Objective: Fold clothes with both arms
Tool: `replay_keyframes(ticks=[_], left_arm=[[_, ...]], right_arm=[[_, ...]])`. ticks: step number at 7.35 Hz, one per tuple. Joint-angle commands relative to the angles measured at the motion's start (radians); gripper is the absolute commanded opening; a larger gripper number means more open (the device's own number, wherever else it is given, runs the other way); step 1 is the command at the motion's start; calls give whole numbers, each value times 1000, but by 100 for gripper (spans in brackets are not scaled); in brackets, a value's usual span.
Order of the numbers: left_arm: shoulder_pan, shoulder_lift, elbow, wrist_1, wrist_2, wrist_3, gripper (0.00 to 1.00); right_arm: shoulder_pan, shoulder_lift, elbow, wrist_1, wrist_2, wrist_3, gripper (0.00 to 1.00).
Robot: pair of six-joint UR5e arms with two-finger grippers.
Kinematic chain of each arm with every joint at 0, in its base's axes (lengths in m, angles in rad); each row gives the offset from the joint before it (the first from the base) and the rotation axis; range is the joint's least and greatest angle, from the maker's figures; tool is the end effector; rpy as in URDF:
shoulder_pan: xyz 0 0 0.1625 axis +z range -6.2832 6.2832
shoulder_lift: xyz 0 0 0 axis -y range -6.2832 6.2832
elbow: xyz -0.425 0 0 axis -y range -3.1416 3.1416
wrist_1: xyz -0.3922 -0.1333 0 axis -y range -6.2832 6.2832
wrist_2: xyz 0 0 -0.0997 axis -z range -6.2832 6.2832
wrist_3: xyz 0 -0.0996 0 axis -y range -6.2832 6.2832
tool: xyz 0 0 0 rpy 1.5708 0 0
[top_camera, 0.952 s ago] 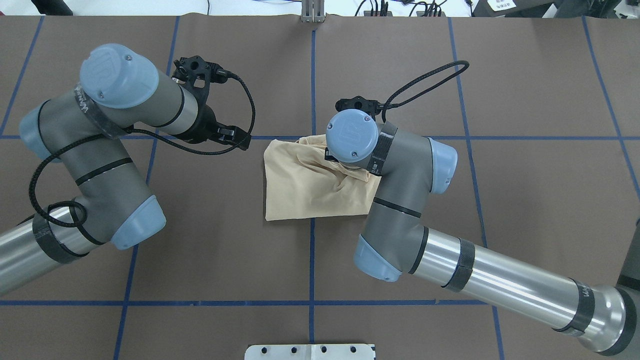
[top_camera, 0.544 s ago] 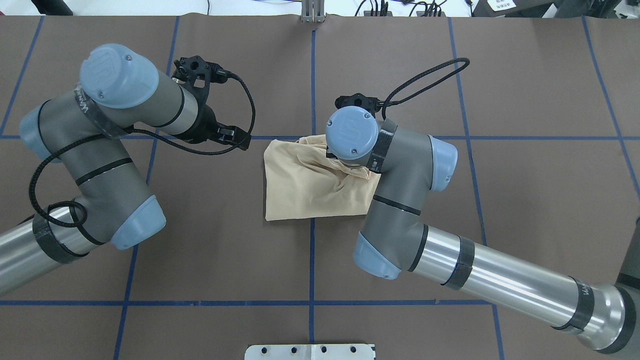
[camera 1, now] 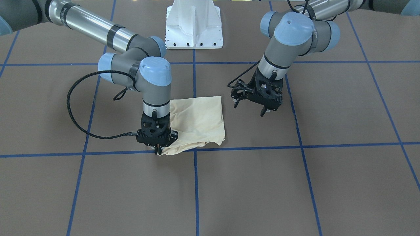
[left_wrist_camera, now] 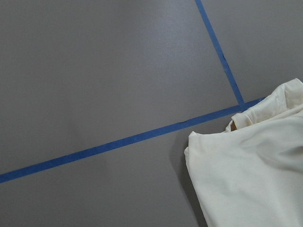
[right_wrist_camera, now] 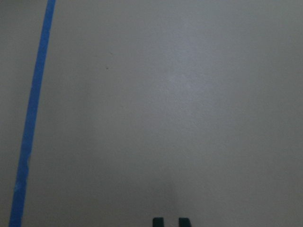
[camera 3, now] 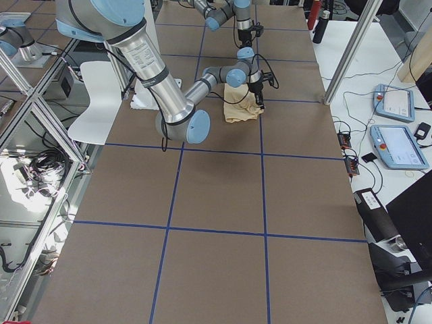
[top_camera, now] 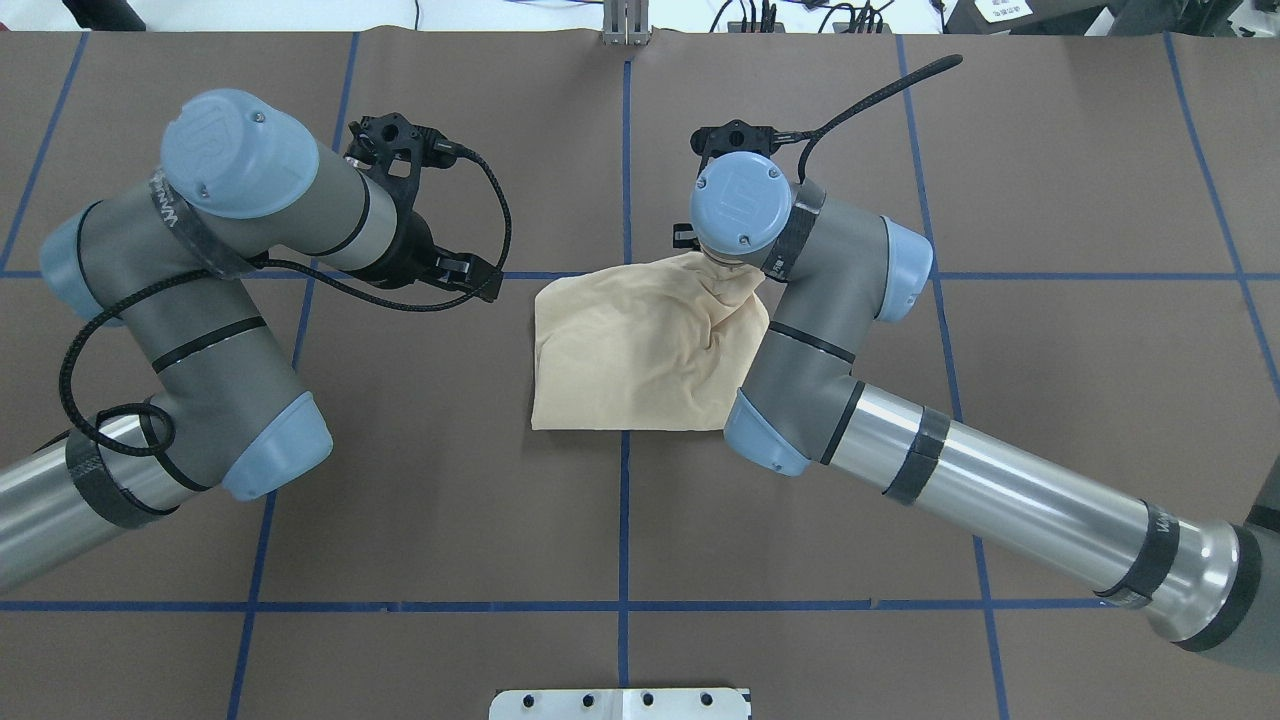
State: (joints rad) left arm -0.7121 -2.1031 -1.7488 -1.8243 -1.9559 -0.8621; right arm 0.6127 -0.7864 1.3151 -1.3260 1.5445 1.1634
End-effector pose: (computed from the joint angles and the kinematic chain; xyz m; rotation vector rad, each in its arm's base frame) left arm 0.4262 -0.4945 0.2437 0.3516 0.9526 0.1824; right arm -0.5598 -0.5596 0.2671 0.4002 -0.6640 0.2051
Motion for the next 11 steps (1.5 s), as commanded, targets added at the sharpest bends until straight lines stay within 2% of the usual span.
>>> replay_keyframes(ticks=[1, 3, 5, 7, 8, 9, 11], left_arm=[[-1, 2, -1, -1, -24, 0, 100], [-1, 37, -61, 6, -38, 5, 100], [-18, 70, -200, 173, -67, 40, 100], [-94, 112, -322, 349, -66, 249, 100], [-165, 196, -366, 352, -69, 379, 100], [-263, 263, -373, 352, -74, 552, 100], [-460, 365, -329, 353, -101, 853, 100]], right_arm=[[13, 53, -66, 56, 23, -19, 100], [94, 55, -6, -57, 266, -24, 100], [152, -37, 208, -252, 324, -145, 100], [267, -259, 449, -334, 432, -366, 100], [325, -375, 528, -338, 463, -493, 100], [410, -477, 565, -334, 505, -651, 100], [600, -668, 564, -326, 603, -993, 100]])
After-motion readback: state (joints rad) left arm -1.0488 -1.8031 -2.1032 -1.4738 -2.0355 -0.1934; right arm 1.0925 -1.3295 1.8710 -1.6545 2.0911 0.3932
